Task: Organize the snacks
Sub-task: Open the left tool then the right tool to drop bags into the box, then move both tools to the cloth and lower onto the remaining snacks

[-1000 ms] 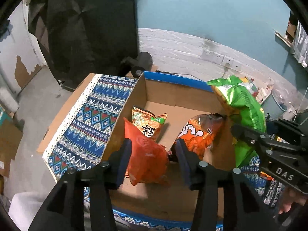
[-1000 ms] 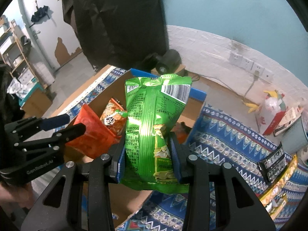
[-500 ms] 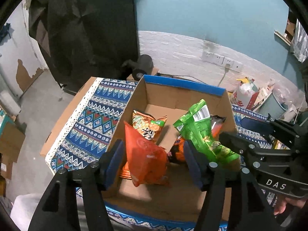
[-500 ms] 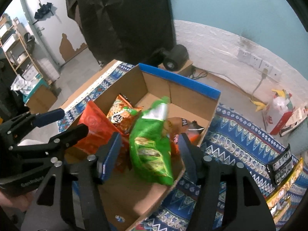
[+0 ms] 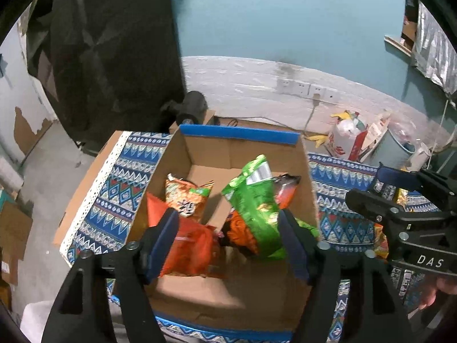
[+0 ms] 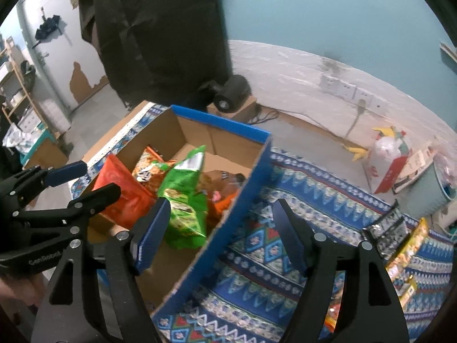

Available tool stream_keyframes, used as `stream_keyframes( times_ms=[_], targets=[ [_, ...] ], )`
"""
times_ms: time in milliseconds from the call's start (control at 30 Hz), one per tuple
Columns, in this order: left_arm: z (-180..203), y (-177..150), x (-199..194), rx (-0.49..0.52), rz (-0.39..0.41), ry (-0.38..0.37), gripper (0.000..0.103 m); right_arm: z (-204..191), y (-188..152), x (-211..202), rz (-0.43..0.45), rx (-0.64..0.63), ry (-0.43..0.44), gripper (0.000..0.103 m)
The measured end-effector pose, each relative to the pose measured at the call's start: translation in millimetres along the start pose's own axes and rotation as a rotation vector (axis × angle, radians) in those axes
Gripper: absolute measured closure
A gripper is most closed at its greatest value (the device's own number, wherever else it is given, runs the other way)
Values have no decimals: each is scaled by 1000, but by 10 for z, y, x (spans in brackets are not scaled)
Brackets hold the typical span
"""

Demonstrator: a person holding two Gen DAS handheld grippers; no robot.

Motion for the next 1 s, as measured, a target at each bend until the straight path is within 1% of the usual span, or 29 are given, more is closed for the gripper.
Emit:
stream_keyframes(
  times_ms=[67, 233, 467, 667, 900, 1000],
  targets=[
    [95, 6, -18, 14, 9, -9, 27, 81, -35, -57, -1, 6, -13, 28],
    [326, -16, -23, 42, 1, -50, 27, 277, -148, -175, -5, 24, -54, 28],
    [669, -45, -8, 99, -13, -85, 27, 622, -394, -343, -25, 74, -105, 28],
    [978, -112, 24, 113, -49, -136, 26, 980, -674, -490, -52, 115, -167, 28],
    [1427, -213, 72, 162, -85, -185, 26, 1463, -1089, -609, -92, 196, -222, 28],
    [1617, -275, 123, 182, -109, -204, 26, 1612, -1240, -638, -115, 219, -248, 28]
  ],
)
Point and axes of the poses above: each gripper's, at about its wrist camera, not at the fingertips, and x roughly the way its jaws point, z to its right, y to its top, the point moved 7 cm from there along x, roughly the way its jaws point, and after that the axes turned 9 degrees about -x, right-handed, at the moved point
